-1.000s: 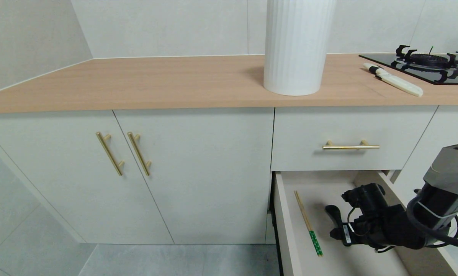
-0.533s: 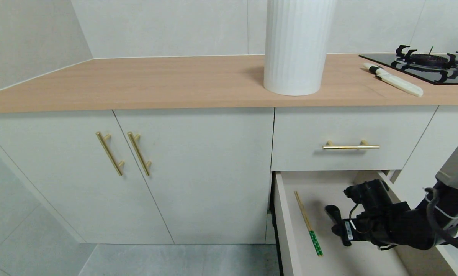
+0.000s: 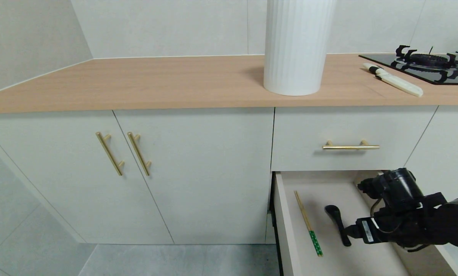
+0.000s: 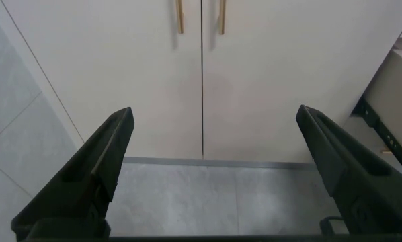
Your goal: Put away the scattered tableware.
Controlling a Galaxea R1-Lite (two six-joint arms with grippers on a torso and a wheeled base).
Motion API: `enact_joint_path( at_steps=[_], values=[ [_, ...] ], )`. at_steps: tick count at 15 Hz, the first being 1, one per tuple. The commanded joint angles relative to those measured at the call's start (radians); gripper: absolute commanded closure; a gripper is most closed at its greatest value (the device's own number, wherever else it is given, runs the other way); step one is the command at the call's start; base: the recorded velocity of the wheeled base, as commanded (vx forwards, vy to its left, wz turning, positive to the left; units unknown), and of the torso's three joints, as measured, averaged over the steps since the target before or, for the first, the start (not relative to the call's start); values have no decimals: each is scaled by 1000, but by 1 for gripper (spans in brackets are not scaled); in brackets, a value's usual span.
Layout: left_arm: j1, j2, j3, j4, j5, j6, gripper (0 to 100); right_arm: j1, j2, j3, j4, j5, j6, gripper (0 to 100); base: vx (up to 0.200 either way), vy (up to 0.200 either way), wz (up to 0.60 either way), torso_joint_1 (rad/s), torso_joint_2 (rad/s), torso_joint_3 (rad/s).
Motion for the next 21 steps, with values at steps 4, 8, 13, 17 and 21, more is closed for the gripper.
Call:
enact_joint_path(
  at_steps=[4,8,13,17,21],
  values=[
    [-1,0,0,0,0,0,0,61,-308,-113,365,35,-3,0,0,0,0,0,0,0],
    [-1,0,0,0,0,0,0,65,-377,-125,403,34,-5,0,0,0,0,0,0,0],
    [-1,0,0,0,0,0,0,81,-388,-119,414,32,-6,0,-40,0,0,2,0,0],
    [-1,0,0,0,0,0,0,108,-386,-106,416,32,-6,0,-200,0,0,4,4,2],
    [-1,0,0,0,0,0,0,141,-388,-97,466,29,-25,0,-150,0,0,2,1,1]
  ],
)
